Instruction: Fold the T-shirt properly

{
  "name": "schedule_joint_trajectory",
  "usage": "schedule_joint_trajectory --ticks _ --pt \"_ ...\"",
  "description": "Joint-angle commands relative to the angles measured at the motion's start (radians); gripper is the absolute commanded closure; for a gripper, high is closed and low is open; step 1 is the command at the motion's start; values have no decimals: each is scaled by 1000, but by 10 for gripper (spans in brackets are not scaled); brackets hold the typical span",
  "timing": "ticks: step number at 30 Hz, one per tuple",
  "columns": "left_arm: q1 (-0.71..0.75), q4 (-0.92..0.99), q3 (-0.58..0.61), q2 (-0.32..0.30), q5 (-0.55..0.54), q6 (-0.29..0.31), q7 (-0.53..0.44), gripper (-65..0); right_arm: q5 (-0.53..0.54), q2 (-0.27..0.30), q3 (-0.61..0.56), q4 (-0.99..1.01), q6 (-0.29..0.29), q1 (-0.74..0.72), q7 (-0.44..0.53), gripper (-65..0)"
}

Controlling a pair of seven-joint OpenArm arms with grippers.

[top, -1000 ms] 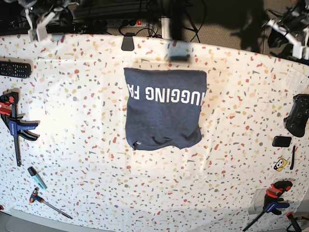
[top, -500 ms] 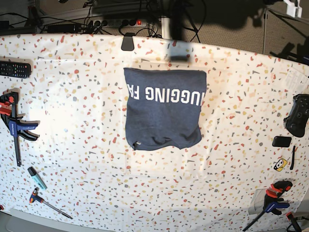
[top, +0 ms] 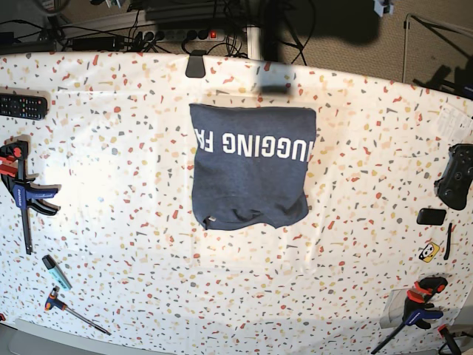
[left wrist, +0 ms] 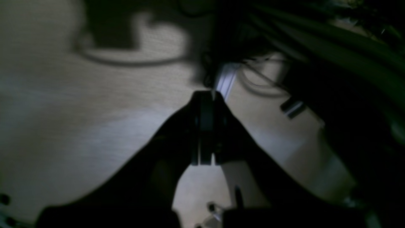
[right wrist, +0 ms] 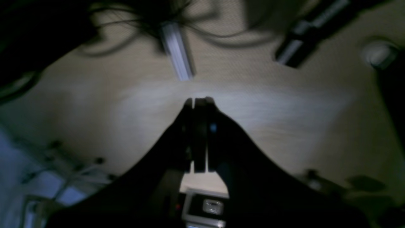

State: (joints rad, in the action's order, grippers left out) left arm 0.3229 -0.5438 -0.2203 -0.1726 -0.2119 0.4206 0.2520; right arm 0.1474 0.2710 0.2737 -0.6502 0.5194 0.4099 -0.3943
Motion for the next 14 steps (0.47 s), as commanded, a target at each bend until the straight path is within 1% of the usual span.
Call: schedule_joint_trajectory --ticks 1,3,5,7,10,12,14 --pt "-15 26 0 10 23 -12 -13 0 -14 8 -25 30 -23 -24 9 0" --pt "-64 77 0 40 54 -36 -34 0 -17 9 -84 97 -67 -83 15 0" --pt "-104 111 0 64 74 -45 -38 0 -8 8 -134 150 -89 -133 25 0" --pt "-138 139 0 79 82 -56 -38 0 -6 4 -173 192 -95 -175 39 0" --pt "-174 180 0 80 82 -86 -45 0 -6 -2 -210 233 -103 -217 51 0" --pt "-186 199 0 80 88 -106 -45 0 -6 -3 -216 245 -103 -232 52 0" --pt "-190 207 0 81 92 -107 -45 0 -6 -3 -215 246 -103 -233 55 0"
